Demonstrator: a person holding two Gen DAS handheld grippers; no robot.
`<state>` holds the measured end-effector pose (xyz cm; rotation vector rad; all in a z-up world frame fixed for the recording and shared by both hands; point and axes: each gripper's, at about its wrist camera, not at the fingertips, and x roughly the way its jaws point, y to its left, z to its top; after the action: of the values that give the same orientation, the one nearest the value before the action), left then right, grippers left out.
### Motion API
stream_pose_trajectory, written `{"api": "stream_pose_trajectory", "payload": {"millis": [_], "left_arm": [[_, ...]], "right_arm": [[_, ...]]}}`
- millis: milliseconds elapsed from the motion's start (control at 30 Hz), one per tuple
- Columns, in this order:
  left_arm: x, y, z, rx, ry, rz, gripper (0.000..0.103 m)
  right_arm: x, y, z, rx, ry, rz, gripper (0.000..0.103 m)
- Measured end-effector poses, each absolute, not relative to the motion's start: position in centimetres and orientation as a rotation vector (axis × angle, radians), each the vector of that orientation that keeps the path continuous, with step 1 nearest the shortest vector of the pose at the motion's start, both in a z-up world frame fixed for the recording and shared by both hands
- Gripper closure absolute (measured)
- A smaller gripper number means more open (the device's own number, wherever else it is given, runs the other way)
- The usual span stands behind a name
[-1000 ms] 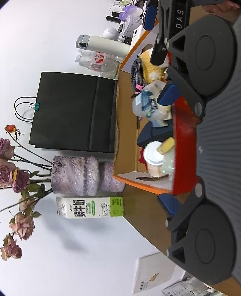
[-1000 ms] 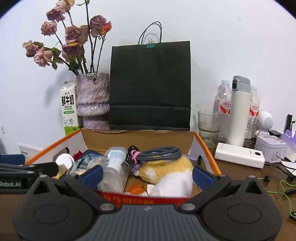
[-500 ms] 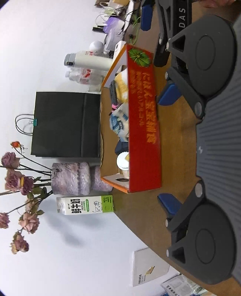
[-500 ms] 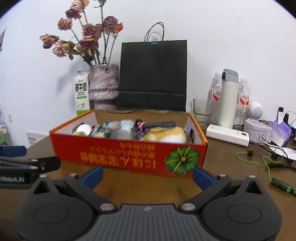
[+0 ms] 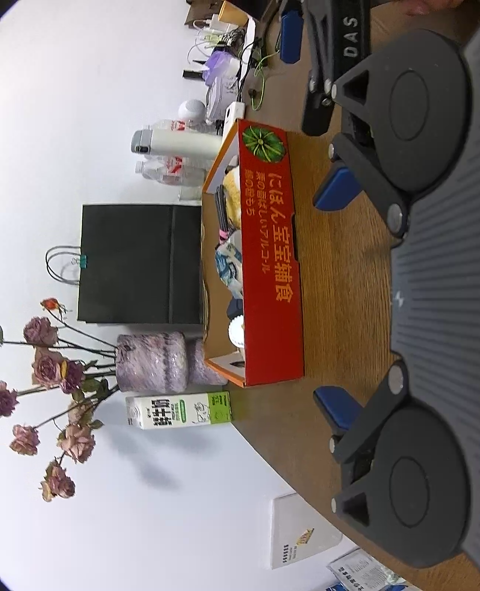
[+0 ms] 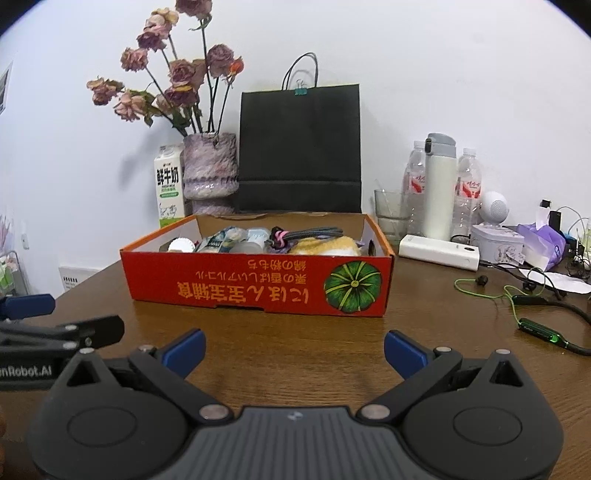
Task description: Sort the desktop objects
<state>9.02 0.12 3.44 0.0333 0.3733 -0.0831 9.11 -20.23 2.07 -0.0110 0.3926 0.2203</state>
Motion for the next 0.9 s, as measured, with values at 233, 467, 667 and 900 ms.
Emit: {"api": "stream_pose_trajectory", "payload": {"millis": [233, 467, 667, 900], "left_arm": [[8.8, 0.1, 3.2, 0.019, 0.389, -0.092, 0.000], [9.4, 0.7, 2.9, -0.018, 0.418, -0.073, 0.000], [9.8, 0.8, 2.6, -0.028, 0.440, -0.064, 0.000], [9.5, 0.3, 2.7, 0.016, 0.425, -0.034, 0.000]], "right_arm": [[9.2, -20.1, 1.9, -0.019, 0.398, 0.225, 0.000], [9.3, -20.2, 1.8, -0.005, 0.404, 0.237, 0.000], [9.1, -20.3, 1.9, -0.002, 0.388, 0.252, 0.000], [9.2, -20.1, 1.9, -0.016, 0.392, 0.253, 0.000]]}}
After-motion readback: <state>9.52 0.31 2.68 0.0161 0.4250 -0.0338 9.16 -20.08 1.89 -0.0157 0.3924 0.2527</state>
